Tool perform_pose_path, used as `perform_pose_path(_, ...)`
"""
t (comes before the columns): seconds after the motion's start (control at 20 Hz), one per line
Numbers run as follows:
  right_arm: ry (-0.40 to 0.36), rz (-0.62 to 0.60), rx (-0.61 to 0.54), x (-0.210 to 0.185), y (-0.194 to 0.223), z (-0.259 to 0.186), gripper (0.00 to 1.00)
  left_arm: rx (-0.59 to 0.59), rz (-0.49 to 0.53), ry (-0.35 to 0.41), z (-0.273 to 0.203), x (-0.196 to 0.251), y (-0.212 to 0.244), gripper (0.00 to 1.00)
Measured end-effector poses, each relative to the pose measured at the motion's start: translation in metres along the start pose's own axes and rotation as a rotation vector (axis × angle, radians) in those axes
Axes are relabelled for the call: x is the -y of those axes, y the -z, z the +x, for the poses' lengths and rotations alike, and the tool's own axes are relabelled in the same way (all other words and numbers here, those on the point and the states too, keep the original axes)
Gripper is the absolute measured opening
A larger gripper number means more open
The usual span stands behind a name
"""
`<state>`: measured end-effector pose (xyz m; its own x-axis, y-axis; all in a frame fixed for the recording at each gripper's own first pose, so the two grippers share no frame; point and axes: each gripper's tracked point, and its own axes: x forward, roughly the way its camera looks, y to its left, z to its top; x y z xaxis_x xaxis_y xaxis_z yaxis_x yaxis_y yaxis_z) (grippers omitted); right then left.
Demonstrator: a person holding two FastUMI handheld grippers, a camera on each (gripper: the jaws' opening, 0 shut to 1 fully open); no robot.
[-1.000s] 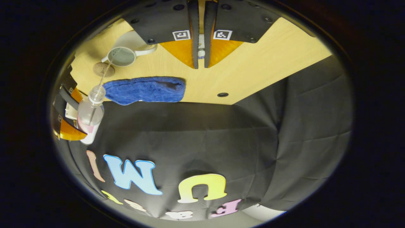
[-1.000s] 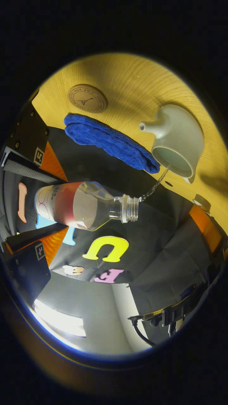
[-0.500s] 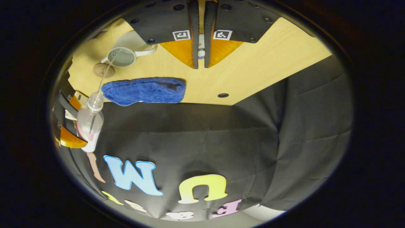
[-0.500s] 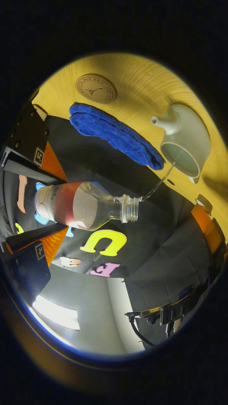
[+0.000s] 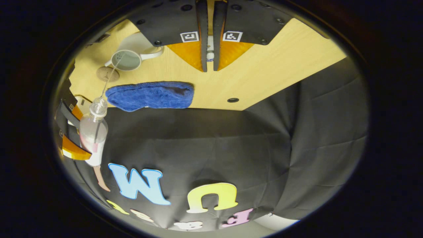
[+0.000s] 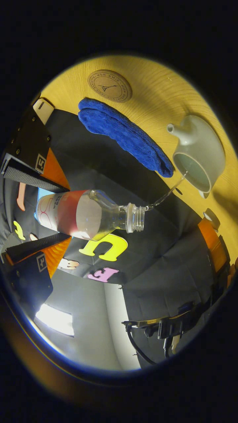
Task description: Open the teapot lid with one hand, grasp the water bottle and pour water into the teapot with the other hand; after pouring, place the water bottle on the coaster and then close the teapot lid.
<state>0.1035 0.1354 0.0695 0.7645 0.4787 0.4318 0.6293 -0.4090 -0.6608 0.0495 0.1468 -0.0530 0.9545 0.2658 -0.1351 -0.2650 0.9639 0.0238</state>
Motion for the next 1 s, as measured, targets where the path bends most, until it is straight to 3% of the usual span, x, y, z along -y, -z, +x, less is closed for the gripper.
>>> perform_pose_path(0.55,0.091,-0.088,0.048,0.014,-0.011,-0.002,0.72,-0.012,0.004,0.0,0.001,0.001,0.003,0.12)
perform_pose_path(1.0,0.075,-0.092,0.079,0.01,-0.02,-0.002,0.73,-0.01,0.003,0.001,0.0,0.001,0.002,0.13)
